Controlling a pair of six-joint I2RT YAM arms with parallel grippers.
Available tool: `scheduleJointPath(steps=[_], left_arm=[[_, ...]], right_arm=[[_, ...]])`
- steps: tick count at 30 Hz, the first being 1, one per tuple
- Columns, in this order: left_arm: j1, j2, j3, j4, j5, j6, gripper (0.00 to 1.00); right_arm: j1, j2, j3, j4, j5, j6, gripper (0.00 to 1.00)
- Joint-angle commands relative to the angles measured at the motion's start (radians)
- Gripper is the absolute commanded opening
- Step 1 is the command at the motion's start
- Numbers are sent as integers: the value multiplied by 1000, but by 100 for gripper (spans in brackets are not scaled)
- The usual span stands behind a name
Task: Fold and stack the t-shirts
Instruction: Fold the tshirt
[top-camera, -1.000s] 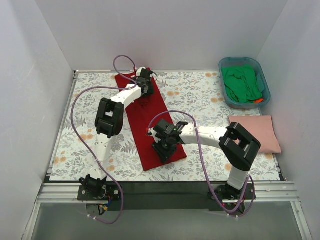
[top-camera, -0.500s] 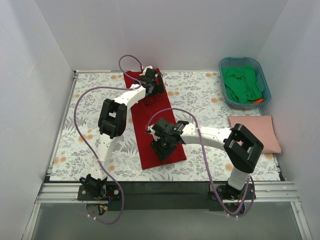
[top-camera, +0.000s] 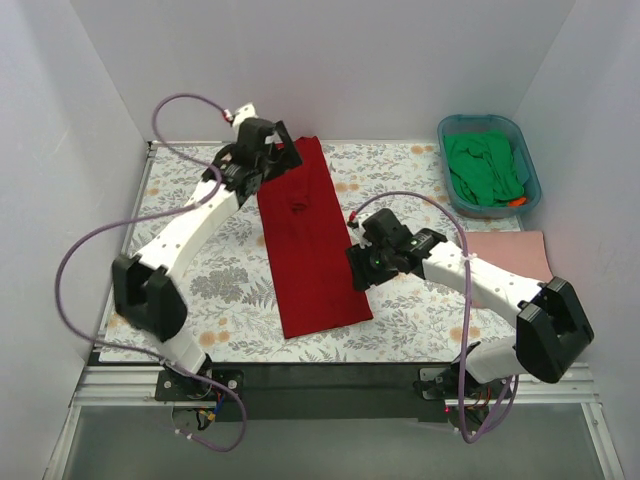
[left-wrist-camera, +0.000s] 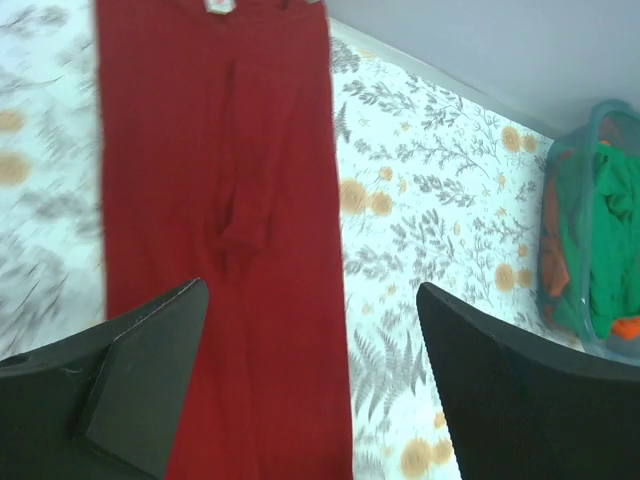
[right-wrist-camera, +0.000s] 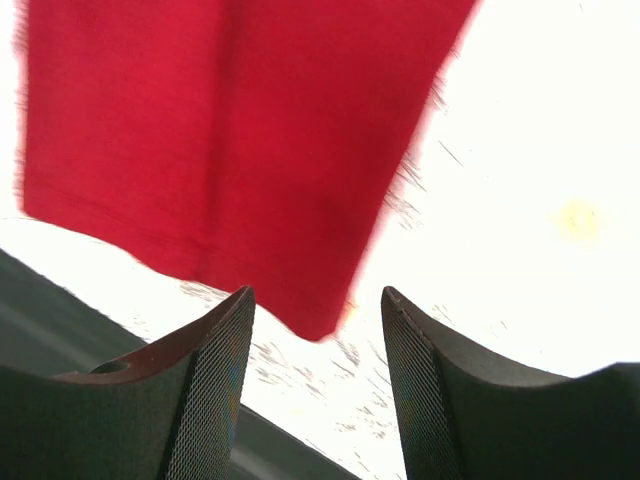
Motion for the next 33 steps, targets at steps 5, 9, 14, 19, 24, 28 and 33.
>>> scheduleJointPath(steps=[5, 9, 14, 19, 24, 28, 33], left_arm=[[-67, -418, -509, -267, -16, -188, 85], [-126, -568, -724, -387, 86, -323, 85], [-217, -680, -885, -395, 177, -488, 80], [-286, -590, -889, -355, 202, -515, 77], [-327, -487, -884, -323, 219, -516, 72], [-349, -428, -881, -301, 228, -512, 71], [-360, -398, -881, -290, 251, -504, 70]], right_arm=[[-57, -132, -154, 40, -76, 36, 59], [-59, -150, -229, 86, -99, 77, 58], [-61, -134, -296, 155, -152, 115, 54], [-62, -86, -297, 184, -160, 115, 51], [-61, -46, -300, 205, -169, 119, 49], [-61, -19, -306, 213, -172, 120, 45], [-62, 20, -317, 212, -165, 106, 39]])
